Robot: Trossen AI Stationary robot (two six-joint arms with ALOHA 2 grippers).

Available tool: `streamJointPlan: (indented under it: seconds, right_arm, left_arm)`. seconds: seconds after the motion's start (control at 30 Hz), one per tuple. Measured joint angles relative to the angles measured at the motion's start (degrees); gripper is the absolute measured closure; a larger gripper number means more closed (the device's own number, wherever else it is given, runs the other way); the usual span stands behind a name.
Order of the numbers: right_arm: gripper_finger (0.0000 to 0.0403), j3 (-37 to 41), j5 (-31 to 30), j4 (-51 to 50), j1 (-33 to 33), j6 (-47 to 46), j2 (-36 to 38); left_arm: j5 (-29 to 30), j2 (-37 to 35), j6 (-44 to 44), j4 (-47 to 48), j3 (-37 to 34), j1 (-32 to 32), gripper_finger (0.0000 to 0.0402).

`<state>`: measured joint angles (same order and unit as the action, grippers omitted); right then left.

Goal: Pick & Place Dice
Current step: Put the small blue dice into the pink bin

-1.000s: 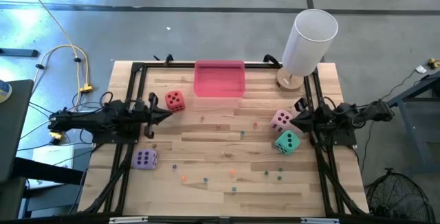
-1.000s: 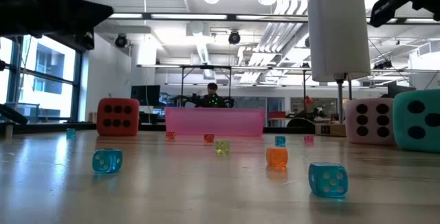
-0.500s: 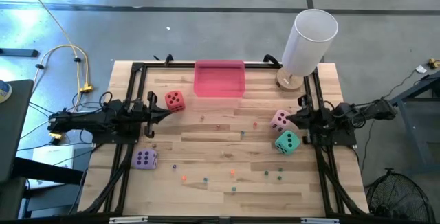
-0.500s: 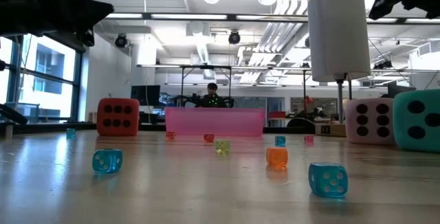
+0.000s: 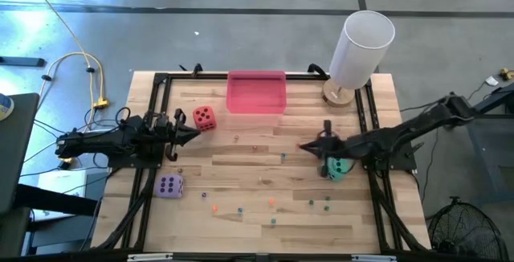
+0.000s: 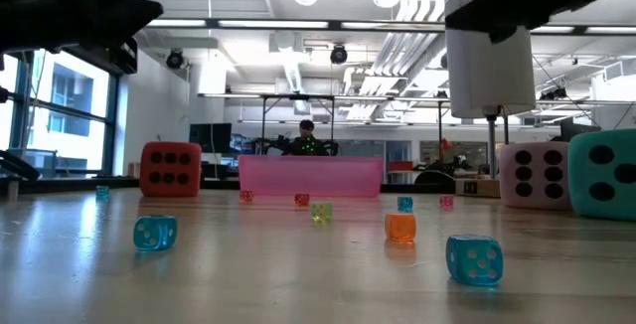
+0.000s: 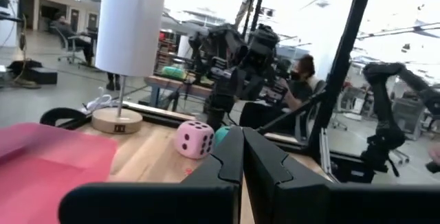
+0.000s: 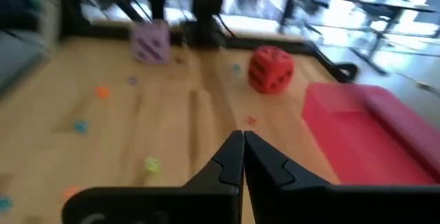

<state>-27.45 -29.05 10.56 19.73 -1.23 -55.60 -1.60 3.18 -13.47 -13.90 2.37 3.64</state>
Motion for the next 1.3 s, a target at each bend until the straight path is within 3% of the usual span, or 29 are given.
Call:
streamJointPlan:
  seconds: [0.13,0.33,0.43,0.57,0.73,0.9,1.3]
  right_arm:
    - [0.0365,-3.3,-6.5,-0.3,0.3,-6.0,-9.6]
    - [0.0274,-5.1,-5.0,-9.1,-1.8,-24.3,-18.5]
    - [0.0226,-5.0,-4.3,-8.4,-3.3,-23.0,-22.3]
    - [0.0186,-5.1,1.6,-5.4,-5.0,-23.0,-27.0]
    - [0.0181,-5.1,5.0,-2.6,-6.7,-26.8,-33.5]
    - [0.0187,-5.0,5.3,1.0,-6.6,-22.7,-39.3]
    - [0.0188,-5.2,3.9,8.8,-7.5,-20.2,-44.7]
  left_arm:
    - [1.3,0.0,1.2,0.0,0.0,0.1,0.0401]
    - [1.8,0.0,3.2,1.2,0.1,0.1,0.0401]
    - [1.7,0.0,2.8,2.6,0.1,0.1,0.0401]
    - [1.7,0.0,2.7,3.4,0.1,0.1,0.0401]
    - [1.7,0.0,1.4,4.6,0.1,0.1,0.0401]
    - [1.7,0.0,1.0,7.3,0.1,0.1,0.0401]
    - [1.7,0.0,-0.5,8.5,0.1,0.0,0.0401]
